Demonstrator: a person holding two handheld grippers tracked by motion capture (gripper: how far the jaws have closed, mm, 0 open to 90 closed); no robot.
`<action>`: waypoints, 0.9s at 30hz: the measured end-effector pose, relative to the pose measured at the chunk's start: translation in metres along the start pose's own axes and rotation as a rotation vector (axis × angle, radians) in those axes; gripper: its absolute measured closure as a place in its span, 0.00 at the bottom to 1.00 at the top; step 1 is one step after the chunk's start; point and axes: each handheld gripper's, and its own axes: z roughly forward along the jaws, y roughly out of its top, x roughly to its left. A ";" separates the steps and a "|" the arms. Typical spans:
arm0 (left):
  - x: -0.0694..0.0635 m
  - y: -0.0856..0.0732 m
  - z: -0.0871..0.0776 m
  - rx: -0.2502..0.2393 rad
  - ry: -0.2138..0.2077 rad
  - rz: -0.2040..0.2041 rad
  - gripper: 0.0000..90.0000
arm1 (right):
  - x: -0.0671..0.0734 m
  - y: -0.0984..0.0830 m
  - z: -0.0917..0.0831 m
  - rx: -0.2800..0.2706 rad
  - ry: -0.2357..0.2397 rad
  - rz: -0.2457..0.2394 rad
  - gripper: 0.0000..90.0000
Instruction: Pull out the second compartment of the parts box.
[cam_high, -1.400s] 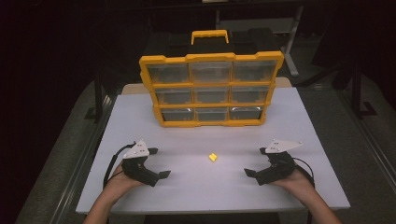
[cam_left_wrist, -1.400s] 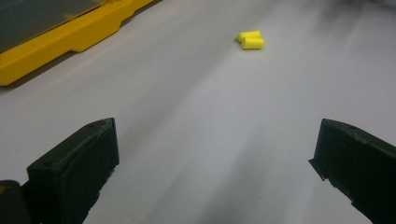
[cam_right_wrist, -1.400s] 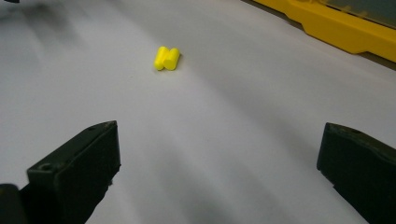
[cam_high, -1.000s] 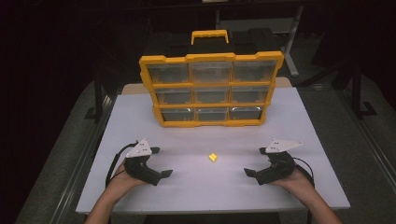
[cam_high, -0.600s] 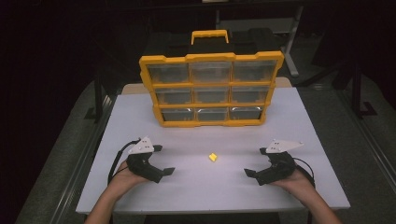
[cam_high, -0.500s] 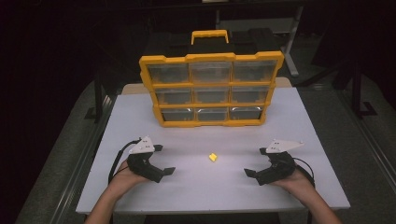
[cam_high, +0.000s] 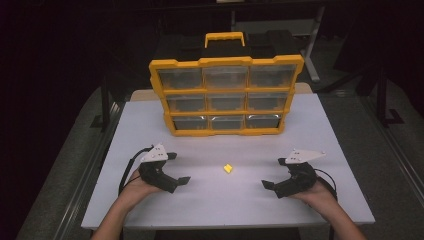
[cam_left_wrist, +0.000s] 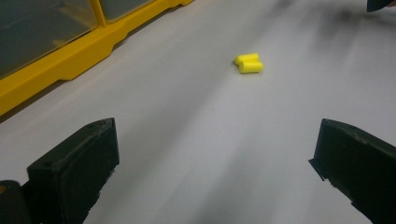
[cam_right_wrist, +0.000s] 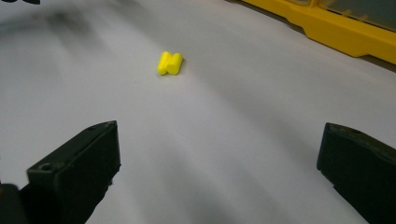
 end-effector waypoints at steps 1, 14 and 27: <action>0.000 0.001 0.000 0.001 0.001 0.002 0.00 | 0.000 0.000 0.000 -0.001 -0.002 -0.001 0.00; 0.000 0.010 0.007 -0.004 -0.022 0.018 0.00 | 0.000 0.001 0.000 -0.011 -0.006 0.005 0.00; 0.002 0.017 0.014 -0.011 -0.027 0.015 0.00 | 0.000 0.001 0.001 -0.011 -0.003 0.011 0.00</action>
